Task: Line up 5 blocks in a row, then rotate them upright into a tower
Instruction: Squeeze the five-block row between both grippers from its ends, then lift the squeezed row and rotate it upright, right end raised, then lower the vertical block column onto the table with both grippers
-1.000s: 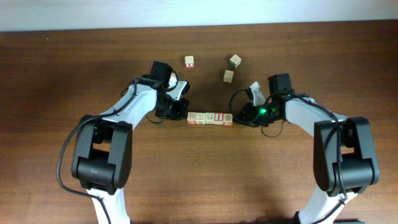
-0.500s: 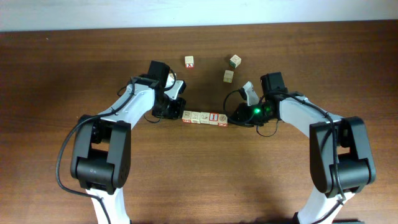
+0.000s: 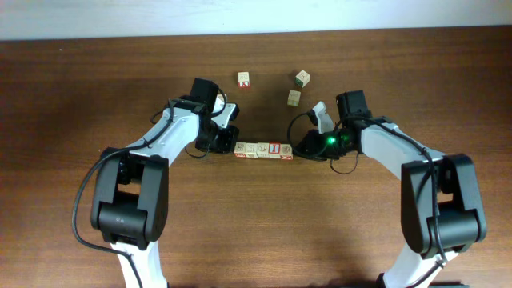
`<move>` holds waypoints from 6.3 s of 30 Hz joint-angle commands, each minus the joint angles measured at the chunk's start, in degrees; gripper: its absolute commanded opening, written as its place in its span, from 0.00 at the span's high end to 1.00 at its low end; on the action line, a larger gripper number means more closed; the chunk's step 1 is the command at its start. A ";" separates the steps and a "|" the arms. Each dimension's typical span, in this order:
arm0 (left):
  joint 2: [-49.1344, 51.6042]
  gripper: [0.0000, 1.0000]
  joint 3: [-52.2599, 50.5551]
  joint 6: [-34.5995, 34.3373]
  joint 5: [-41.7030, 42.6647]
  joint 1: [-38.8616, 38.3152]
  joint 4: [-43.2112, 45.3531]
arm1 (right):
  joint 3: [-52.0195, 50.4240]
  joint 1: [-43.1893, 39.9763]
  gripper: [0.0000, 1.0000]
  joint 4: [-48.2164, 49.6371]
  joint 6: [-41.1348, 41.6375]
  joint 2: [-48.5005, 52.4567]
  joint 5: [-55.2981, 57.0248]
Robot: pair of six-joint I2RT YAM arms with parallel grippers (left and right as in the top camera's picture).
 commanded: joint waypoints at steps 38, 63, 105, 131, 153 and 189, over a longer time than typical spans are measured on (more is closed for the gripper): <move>0.37 1.00 -0.15 -0.55 6.75 -1.44 0.11 | 10.27 12.41 0.96 -2.89 3.23 -2.75 2.60; 0.37 1.00 -0.17 -0.57 10.67 -1.44 -0.33 | 12.11 14.45 0.96 -2.62 4.96 -2.73 6.38; -0.55 1.00 5.42 -6.32 -0.37 3.39 -0.66 | 12.11 15.93 0.96 -5.42 7.30 -2.73 18.18; -2.34 1.00 19.30 -4.79 -0.39 7.21 -8.02 | 17.94 18.25 0.96 -8.81 4.61 -2.75 18.18; -2.34 1.00 19.30 -4.79 -0.39 7.21 -8.17 | 20.85 18.32 0.96 -10.38 4.48 -2.93 17.77; -2.34 1.00 19.30 -4.76 -0.42 7.21 -8.22 | 24.04 19.28 0.96 -15.02 4.94 -3.02 22.27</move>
